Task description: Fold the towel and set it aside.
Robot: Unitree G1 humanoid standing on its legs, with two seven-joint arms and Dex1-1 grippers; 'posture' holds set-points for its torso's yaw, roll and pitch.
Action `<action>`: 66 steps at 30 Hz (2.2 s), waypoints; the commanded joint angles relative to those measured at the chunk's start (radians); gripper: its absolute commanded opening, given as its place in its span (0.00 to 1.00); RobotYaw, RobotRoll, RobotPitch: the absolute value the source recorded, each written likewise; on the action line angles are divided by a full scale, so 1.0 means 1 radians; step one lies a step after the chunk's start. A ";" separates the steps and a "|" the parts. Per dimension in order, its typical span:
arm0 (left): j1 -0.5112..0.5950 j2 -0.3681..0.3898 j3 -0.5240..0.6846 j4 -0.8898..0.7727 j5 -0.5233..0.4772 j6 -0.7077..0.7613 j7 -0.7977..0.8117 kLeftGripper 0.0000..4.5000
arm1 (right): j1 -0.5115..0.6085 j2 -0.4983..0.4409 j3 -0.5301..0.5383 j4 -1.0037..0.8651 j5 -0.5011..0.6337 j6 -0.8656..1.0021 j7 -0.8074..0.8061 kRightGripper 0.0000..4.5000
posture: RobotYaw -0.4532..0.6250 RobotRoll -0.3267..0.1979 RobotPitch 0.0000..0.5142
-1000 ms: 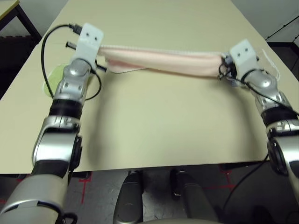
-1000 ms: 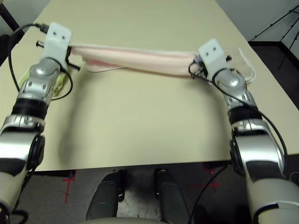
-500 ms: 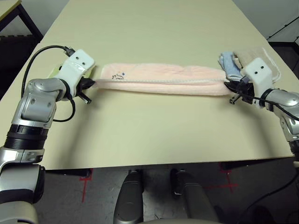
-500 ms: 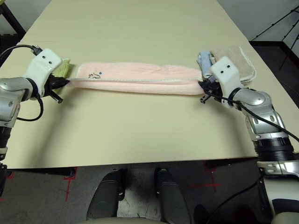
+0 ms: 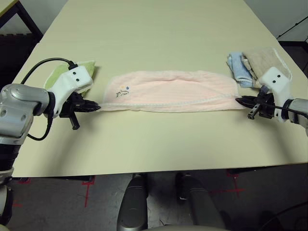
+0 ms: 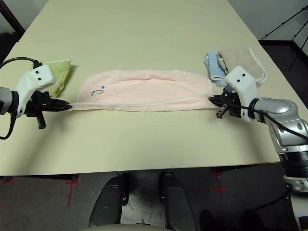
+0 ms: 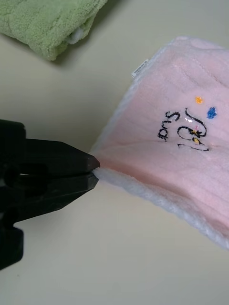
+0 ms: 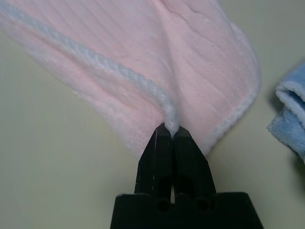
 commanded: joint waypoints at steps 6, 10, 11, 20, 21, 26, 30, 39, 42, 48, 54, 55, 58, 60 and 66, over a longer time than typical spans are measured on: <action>-0.053 0.021 0.036 0.073 -0.027 -0.030 -0.034 0.01 | -0.020 -0.048 -0.082 -0.010 0.092 0.114 0.034 0.00 | 0.61 0.62 0.41; -0.046 0.049 0.055 0.103 -0.038 -0.045 -0.067 0.01 | -0.008 -0.087 -0.074 0.032 0.059 0.069 0.044 0.00 | 0.60 0.62 0.40; -0.040 0.057 0.058 0.106 -0.041 -0.049 -0.076 0.01 | -0.008 -0.090 -0.073 0.042 0.058 0.063 0.047 0.00 | 0.60 0.62 0.40; -0.007 0.085 0.095 0.048 -0.109 -0.019 -0.126 0.01 | 0.000 -0.097 -0.055 0.038 0.081 0.055 0.098 0.00 | 0.60 0.62 0.40; -0.006 0.085 0.096 0.043 -0.113 -0.018 -0.126 0.01 | 0.002 -0.100 -0.053 0.034 0.083 0.057 0.106 0.00 | 0.60 0.62 0.40; -0.022 0.074 0.110 -0.007 -0.168 0.026 -0.127 0.01 | 0.051 -0.136 -0.075 -0.044 0.155 0.122 0.189 0.00 | 0.62 0.62 0.40; -0.042 0.061 0.110 -0.002 -0.183 0.034 -0.118 0.01 | 0.044 -0.133 -0.126 -0.054 0.200 0.151 0.183 0.00 | 0.61 0.62 0.40; -0.067 0.069 0.109 0.018 -0.201 0.039 -0.127 0.01 | 0.093 -0.177 -0.134 -0.039 0.188 0.131 0.177 0.00 | 0.61 0.62 0.40; -0.057 0.095 0.120 0.017 -0.202 0.041 -0.136 0.01 | 0.088 -0.182 -0.124 -0.024 0.177 0.118 0.181 0.00 | 0.62 0.62 0.40; 0.045 0.174 0.187 -0.048 -0.230 0.067 -0.156 0.01 | 0.058 -0.179 -0.092 0.020 0.156 0.085 0.195 0.00 | 0.65 0.62 0.41; 0.127 0.196 0.238 -0.160 -0.286 0.116 -0.149 0.01 | -0.007 -0.143 -0.046 0.093 0.099 0.028 0.154 0.00 | 0.66 0.62 0.41; 0.130 0.193 0.236 -0.171 -0.291 0.120 -0.143 0.01 | -0.016 -0.136 -0.043 0.102 0.092 0.022 0.146 0.00 | 0.66 0.62 0.41; 0.121 0.173 0.209 -0.180 -0.292 0.117 -0.123 0.01 | -0.033 -0.118 -0.041 0.115 0.075 0.009 0.120 0.00 | 0.66 0.62 0.41; 0.102 0.150 0.184 -0.168 -0.284 0.105 -0.107 0.01 | -0.035 -0.113 -0.047 0.116 0.066 0.008 0.099 0.00 | 0.66 0.62 0.41; -0.054 0.013 0.088 -0.039 -0.203 0.040 -0.003 0.01 | -0.062 -0.085 -0.058 0.155 0.024 -0.021 0.009 0.00 | 0.63 0.62 0.40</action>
